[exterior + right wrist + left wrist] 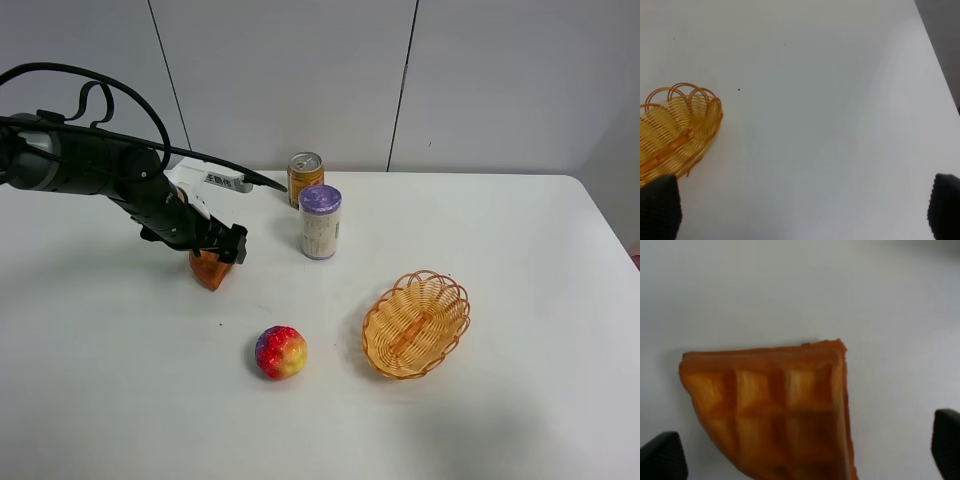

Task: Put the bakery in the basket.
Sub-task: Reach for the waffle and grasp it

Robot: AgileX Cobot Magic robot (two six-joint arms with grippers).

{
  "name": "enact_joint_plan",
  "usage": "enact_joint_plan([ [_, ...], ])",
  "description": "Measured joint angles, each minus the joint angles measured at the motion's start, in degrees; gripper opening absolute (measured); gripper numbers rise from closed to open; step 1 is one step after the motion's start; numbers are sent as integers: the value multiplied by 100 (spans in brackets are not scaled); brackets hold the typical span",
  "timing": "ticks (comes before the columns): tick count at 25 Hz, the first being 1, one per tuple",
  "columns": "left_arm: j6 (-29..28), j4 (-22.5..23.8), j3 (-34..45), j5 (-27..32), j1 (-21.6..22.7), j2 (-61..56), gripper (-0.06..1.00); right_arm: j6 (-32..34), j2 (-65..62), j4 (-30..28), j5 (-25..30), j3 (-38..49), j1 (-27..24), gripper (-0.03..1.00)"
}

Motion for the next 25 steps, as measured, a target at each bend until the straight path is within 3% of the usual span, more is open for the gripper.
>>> enact_joint_plan([
  [15,232,56,-7,-663,17,526,99,0,0,0,0,0,0,99],
  [25,237,35,-11,-753,18,781,96,0,0,0,0,0,0,99],
])
